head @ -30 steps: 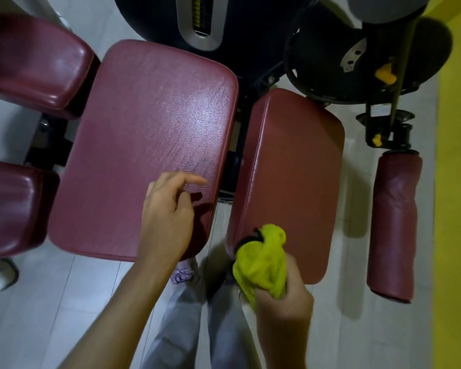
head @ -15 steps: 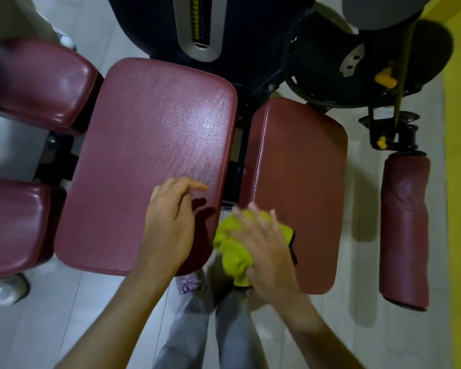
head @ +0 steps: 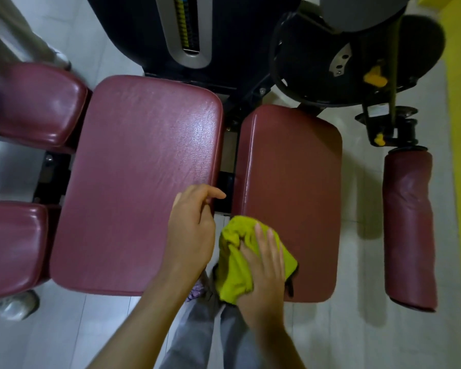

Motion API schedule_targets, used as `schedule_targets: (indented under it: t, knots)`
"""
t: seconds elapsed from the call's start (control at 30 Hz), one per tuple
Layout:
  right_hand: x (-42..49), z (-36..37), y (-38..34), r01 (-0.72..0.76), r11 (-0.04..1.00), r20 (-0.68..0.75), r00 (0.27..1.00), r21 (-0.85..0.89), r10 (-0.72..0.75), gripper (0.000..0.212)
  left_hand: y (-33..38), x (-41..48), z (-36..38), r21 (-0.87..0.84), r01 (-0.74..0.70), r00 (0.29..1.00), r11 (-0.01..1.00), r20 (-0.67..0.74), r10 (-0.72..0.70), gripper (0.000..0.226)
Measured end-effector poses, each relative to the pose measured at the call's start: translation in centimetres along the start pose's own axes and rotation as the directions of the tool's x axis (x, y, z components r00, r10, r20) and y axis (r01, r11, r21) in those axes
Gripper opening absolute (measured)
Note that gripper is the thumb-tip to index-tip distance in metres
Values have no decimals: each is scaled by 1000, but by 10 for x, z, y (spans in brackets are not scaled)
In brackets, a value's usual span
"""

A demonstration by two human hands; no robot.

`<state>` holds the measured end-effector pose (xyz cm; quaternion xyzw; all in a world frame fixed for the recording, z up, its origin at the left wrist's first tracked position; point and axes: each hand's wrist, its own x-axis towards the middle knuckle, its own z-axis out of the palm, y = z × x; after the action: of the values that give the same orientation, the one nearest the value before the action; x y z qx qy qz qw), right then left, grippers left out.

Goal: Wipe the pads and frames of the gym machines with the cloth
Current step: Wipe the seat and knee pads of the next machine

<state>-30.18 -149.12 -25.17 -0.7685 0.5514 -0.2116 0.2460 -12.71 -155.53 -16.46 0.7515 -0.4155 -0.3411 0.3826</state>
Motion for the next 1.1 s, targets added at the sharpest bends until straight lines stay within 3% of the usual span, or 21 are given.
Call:
schedule_targets:
  t: [0.13,0.23,0.33,0.6,0.73,0.87,1.1]
  knots:
    - [-25,6,-4,-70,991,-48,997,-116,65,65,3,9,4,-40,-8,1000,999,-23,7,41]
    - [12,14,-4,-238,957,-119,968,-165,220,60,1,15,6,-53,-21,999,998,-51,18,41]
    - [75,15,-1,-386,905,-158,919,-180,360,78,-2,20,6,-38,-30,997,999,-67,27,41]
    - [245,5,25,-339,923,-139,938,-182,317,77,-12,28,20,14,-15,998,1000,-64,16,37]
    - [275,6,33,-305,937,-142,949,-172,283,78,-10,22,24,26,-54,998,998,12,54,39]
    - [243,0,38,-220,969,-136,969,-110,205,79,-11,14,31,54,-124,987,991,110,117,43]
    - [41,-1,23,-187,972,-104,979,-139,174,62,-5,8,45,90,-32,999,995,41,28,38]
